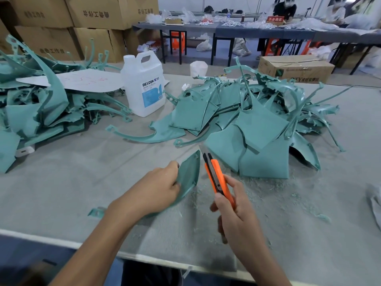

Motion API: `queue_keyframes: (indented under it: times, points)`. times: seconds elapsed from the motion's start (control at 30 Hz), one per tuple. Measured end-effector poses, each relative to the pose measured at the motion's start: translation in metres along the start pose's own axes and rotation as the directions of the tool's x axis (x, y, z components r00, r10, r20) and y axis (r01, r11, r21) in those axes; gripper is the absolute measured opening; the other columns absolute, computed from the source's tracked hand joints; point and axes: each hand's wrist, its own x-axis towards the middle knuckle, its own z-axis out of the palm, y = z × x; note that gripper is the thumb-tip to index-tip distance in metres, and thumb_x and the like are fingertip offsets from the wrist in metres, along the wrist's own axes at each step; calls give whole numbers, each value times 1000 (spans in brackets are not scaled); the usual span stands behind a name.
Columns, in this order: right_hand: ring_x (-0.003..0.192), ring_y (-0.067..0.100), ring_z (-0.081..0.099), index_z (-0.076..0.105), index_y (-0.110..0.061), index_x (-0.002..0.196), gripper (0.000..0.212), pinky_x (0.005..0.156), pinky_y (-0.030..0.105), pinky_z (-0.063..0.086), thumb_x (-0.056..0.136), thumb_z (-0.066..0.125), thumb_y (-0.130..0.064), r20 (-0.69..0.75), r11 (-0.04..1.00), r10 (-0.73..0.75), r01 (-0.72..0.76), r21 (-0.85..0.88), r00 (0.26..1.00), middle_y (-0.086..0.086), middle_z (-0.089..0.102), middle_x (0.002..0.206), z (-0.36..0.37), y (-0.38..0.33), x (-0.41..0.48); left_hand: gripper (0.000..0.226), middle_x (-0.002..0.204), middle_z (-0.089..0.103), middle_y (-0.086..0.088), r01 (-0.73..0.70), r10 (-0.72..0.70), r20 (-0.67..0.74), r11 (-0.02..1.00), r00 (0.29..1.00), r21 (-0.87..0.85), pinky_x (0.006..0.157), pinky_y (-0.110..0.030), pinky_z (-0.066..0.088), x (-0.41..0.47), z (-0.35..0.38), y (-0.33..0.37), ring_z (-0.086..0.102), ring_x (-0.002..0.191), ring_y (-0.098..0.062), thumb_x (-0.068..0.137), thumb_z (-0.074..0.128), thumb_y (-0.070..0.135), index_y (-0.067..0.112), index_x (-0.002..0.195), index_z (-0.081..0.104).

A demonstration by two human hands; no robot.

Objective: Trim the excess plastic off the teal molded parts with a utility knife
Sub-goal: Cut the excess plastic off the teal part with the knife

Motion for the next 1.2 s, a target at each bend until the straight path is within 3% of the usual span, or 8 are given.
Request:
queue_keyframes:
  times: [0.13,0.37,0.57,0.73,0.83,0.93,1.03,1.2]
  points:
    - [56,9,61,49,-63,118,32,54,36,53,86,46,-67,-21,982,-64,59,-180,998,-6,66,72,-4,13,-1,31,71,54,-3,13,-13,-4,1000,1000,-21,54,-33,33,2,-2,-3,51,64,-20,98,52,31,16,73,41]
    - [58,9,61,47,-69,112,23,55,30,50,94,49,-55,-87,957,-99,71,-283,991,-11,65,75,-22,14,19,35,72,52,-3,-16,16,-11,1000,1000,-6,55,-33,33,2,0,-5,51,65,-22,98,53,31,16,70,39]
    - [55,11,60,48,-65,115,23,54,33,50,95,48,-54,12,937,-108,106,-334,994,-7,65,75,-19,13,19,32,76,54,-3,-14,14,-7,1000,1000,-10,57,-34,36,2,-1,-5,52,68,-21,100,52,31,17,74,41]
    - [59,8,62,48,-62,120,28,56,29,51,92,44,-63,11,924,-139,134,-358,990,-9,64,72,-23,14,17,20,83,60,-5,-34,35,11,997,999,-66,71,-40,49,0,-1,-2,58,78,-26,99,49,29,17,83,45]
    - [59,7,62,46,-63,117,23,56,28,50,94,44,-60,12,913,-106,103,-394,994,-11,65,74,-22,18,20,17,79,55,-5,-40,41,26,998,999,-38,61,-39,42,1,-3,-3,53,71,-23,94,47,24,24,82,35]
    - [62,6,62,46,-61,116,21,59,30,51,95,45,-57,-27,927,-50,36,-374,998,-17,66,79,-29,21,26,13,77,57,4,-51,51,-6,986,999,-158,60,-39,42,-5,0,-17,53,69,-17,85,50,29,33,87,37]
    - [55,6,61,47,-64,118,28,57,36,54,90,45,-62,-35,948,-51,38,-317,998,-14,67,75,-31,20,14,16,78,63,13,-58,-16,-193,927,981,-370,70,-39,49,-16,16,-41,58,70,-9,82,63,39,36,92,51]
    - [57,8,63,49,-63,119,30,61,40,56,90,46,-61,25,920,-129,129,-370,991,-14,70,76,-23,5,-3,29,80,69,3,-102,-75,-236,747,969,-657,69,-36,49,-28,51,-53,60,71,-9,77,65,59,35,95,65]
